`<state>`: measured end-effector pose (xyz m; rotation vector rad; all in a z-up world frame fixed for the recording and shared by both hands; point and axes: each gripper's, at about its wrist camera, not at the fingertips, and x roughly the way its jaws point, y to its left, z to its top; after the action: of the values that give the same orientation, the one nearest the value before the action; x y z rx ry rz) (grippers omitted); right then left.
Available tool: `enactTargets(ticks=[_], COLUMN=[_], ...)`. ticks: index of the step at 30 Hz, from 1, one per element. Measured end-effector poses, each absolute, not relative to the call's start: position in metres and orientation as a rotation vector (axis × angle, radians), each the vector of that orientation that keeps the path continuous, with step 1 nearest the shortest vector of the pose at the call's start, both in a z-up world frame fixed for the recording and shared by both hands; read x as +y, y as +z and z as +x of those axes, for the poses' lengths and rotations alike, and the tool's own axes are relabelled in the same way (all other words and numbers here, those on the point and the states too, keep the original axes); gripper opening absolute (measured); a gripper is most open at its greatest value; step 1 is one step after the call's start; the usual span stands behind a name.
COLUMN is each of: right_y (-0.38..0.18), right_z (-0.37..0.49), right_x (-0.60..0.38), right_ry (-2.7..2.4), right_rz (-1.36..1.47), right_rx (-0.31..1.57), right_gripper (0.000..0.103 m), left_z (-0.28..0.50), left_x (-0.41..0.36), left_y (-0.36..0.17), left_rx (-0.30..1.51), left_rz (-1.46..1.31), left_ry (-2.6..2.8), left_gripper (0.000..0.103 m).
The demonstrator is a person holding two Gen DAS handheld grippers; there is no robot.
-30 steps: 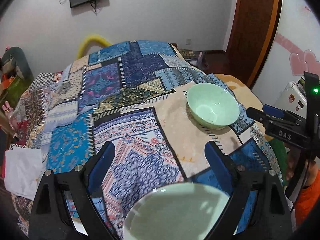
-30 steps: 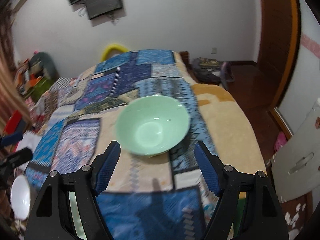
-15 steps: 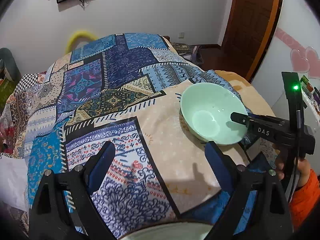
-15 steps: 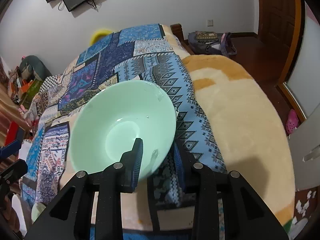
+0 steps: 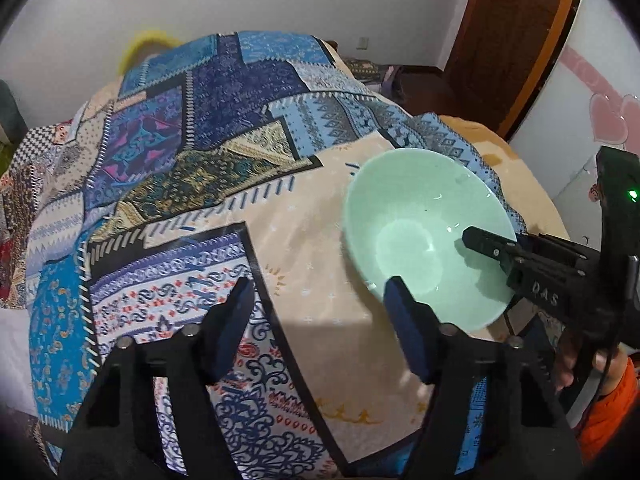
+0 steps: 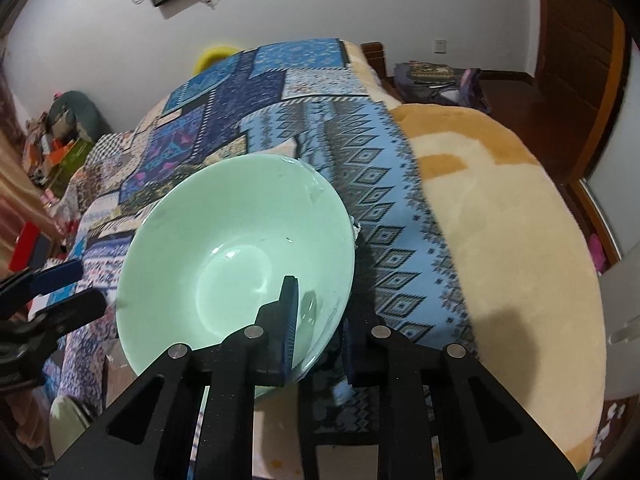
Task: Organize plates and bowls
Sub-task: 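Grasp the mint green bowl rim with both grippers and lift it, then carry the mint green bowl with both grippers over the stacked bowls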
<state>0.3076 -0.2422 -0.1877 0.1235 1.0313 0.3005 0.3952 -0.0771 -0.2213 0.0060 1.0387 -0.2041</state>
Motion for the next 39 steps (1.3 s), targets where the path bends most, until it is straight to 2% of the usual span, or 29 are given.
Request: enactTargets(ticks=[3,5,9,16,29,39], right_y=[-0.187,-0.188,-0.188,-0.188,-0.182,-0.162], right_z=[0.304,0.301,0.296,0.290,0.281,0.261], right_x=[-0.236,-0.234,-0.229,-0.222,-0.221,-0.219], right_ry=[0.332,0.349,0.364,0.393,0.386,0.390], right_rz=[0.112,0.118,0.107,0.094,0.123,0.129], right_rx=[1.036,1.043,1.039,1.038,1.040,1.014], right_gripper=[0.017,0.017,0.017,0.017,0.017,0.017], left_z=[0.397,0.398,0.401,0.402,0.388,0.362], left_x=[-0.081,-0.082,-0.081,-0.087,-0.084,-0.081], left_y=[-0.227,-0.233,-0.244,-0.257,-0.250,-0.225], left_rx=[1.066,1.103,1.163,1.196,1.169,1.122], left_rz=[0.010,0.007,-0.035,-0.022,-0.029,-0.024], left_ry=[-0.212,-0.226,-0.243,-0.258,-0.260,-0.260], left_gripper=[0.053,0.043,0.036,0.015,0.014,0.014])
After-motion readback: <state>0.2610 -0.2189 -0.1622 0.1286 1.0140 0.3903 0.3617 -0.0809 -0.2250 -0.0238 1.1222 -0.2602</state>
